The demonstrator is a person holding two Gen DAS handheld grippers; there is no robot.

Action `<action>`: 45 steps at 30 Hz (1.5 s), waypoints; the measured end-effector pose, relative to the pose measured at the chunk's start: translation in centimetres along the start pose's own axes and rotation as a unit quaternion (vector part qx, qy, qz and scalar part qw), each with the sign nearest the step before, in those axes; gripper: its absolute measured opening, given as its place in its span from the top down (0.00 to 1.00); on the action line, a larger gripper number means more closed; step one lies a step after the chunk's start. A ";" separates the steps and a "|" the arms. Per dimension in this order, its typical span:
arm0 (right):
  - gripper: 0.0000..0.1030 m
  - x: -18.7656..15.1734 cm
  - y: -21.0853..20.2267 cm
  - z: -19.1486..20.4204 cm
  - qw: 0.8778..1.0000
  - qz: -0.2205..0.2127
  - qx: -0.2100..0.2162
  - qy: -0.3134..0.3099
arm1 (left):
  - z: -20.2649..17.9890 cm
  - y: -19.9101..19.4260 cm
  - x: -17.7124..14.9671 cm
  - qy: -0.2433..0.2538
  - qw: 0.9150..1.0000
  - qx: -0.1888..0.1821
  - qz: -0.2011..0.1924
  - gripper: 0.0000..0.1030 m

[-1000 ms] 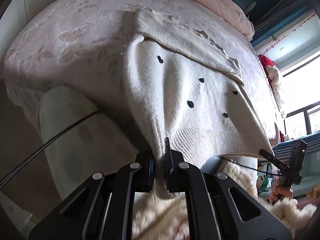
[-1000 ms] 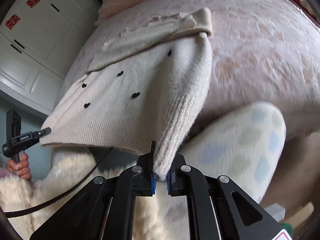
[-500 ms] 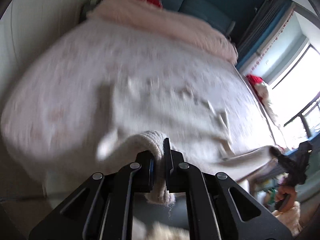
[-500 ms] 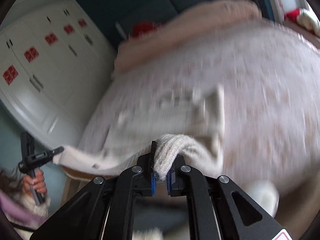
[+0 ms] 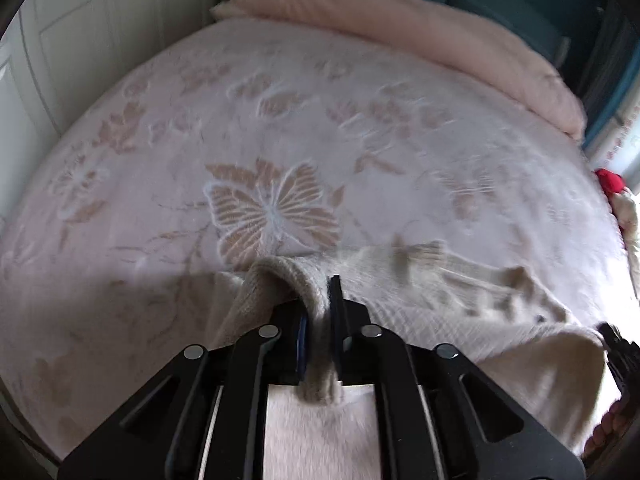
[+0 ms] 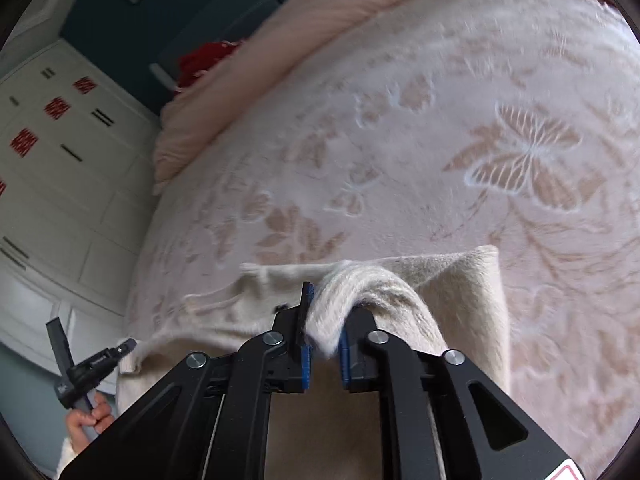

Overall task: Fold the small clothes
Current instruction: 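Lift the hem with both grippers and fold it toward the collar, then open both grippers and release the folded hem onto the sweater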

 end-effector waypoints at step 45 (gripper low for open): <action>0.81 -7.0 -2.8 9.5 0.983 -0.015 -0.023 -0.181 | -5.8 -4.8 -1.2 0.068 0.996 -0.023 -0.052 0.75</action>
Point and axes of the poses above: each gripper's, at about its wrist camera, not at the fingertips, and y roughly the way its jaws point, z to its left, x to its top, the point moved 8 cm from there along y, roughly the way its jaws point, and after that the axes turned 5 degrees about -x, right-handed, at the moved point
